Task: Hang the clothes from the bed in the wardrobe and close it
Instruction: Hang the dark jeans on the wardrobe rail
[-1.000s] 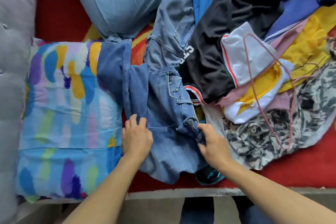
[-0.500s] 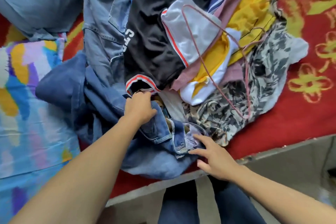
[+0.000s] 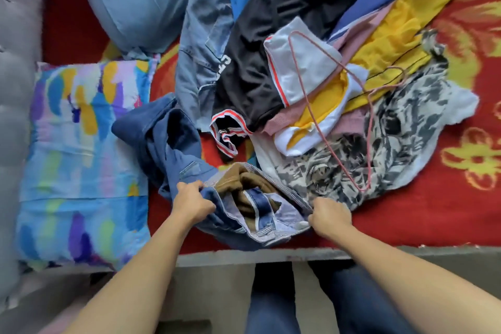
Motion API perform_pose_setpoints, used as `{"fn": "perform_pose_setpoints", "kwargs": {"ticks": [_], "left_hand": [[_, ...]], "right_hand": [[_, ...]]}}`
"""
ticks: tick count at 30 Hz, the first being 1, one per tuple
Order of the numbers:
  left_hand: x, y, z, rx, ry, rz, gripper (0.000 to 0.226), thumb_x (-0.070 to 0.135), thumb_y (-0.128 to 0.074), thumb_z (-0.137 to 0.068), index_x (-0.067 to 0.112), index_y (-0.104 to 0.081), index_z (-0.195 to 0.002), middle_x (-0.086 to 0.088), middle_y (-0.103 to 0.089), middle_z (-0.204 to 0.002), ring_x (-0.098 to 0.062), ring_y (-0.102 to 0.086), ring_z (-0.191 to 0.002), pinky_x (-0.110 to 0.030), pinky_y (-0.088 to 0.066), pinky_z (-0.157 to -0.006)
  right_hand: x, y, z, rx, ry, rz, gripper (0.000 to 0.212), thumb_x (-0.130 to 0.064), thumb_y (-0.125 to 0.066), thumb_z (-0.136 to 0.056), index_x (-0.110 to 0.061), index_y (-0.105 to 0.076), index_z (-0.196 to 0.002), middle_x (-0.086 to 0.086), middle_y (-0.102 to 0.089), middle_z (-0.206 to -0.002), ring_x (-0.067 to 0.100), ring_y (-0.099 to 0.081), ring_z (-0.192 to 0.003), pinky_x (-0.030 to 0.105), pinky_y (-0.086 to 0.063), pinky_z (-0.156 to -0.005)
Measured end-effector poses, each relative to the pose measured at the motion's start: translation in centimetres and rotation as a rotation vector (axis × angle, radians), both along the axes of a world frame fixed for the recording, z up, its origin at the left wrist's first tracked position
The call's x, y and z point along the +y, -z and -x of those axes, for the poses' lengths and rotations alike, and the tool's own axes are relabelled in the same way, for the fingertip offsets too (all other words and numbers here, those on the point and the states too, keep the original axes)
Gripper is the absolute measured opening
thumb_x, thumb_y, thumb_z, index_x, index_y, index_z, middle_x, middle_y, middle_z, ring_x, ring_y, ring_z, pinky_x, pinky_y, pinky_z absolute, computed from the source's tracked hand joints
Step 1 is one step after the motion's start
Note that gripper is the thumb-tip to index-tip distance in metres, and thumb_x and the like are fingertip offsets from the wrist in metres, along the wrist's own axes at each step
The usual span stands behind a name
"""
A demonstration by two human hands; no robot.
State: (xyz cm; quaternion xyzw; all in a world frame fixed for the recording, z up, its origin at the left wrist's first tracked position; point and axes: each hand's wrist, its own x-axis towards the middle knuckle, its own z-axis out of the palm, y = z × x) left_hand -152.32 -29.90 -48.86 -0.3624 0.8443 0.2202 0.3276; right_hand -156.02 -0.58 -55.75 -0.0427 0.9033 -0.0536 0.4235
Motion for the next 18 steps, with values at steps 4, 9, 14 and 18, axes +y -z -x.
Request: {"fn": "perform_pose_setpoints", "kwargs": {"ticks": [4,9,14,18], "left_hand": [[3.6,-3.9,-4.3,0.188,-0.256,-0.027,0.049,0.041,-0.079,-0.069,0.015,-0.039,-0.060,0.003,-0.042,-0.057,-0.017,-0.040,-0.056,-0.033,-0.029,-0.052],[4.4,-9.5,-9.7,0.468,-0.429,0.160,0.020,0.012,-0.070,-0.071,0.020,-0.052,-0.068,-0.002,-0.061,-0.074,-0.029,-0.059,-0.080,-0.035,-0.044,-0.067],[3.0,-15.9,-15.1,0.563,-0.363,0.324,0.050,-0.001,-0.062,-0.076,0.017,-0.052,-0.121,-0.008,-0.057,-0.079,-0.035,-0.056,-0.087,-0.037,-0.040,-0.073],[1.5,-20.8,-19.7,0.677,-0.254,0.473,0.013,-0.001,-0.063,-0.074,0.002,-0.070,-0.084,-0.026,-0.065,-0.078,-0.043,-0.061,-0.081,-0.043,-0.045,-0.070]], "right_hand": [[2.4,-3.4,0.7,0.067,-0.067,0.086,0.023,-0.022,-0.048,-0.086,-0.017,-0.054,-0.107,0.010,-0.065,-0.104,0.032,-0.061,-0.096,0.035,-0.040,-0.069],[3.2,-9.3,1.1,0.219,-0.101,0.240,0.017,-0.027,-0.047,-0.084,-0.017,-0.056,-0.074,0.003,-0.062,-0.076,0.030,-0.061,-0.080,0.033,-0.042,-0.061],[1.3,-16.7,0.8,0.405,-0.080,0.410,0.023,-0.027,-0.049,-0.088,-0.013,-0.051,-0.069,0.011,-0.062,-0.077,0.033,-0.060,-0.079,0.034,-0.033,-0.058],[0.6,-23.2,-1.1,0.558,-0.069,0.566,0.018,-0.023,-0.050,-0.091,-0.017,-0.060,-0.078,0.014,-0.067,-0.086,0.035,-0.061,-0.085,0.033,-0.031,-0.062]]}}
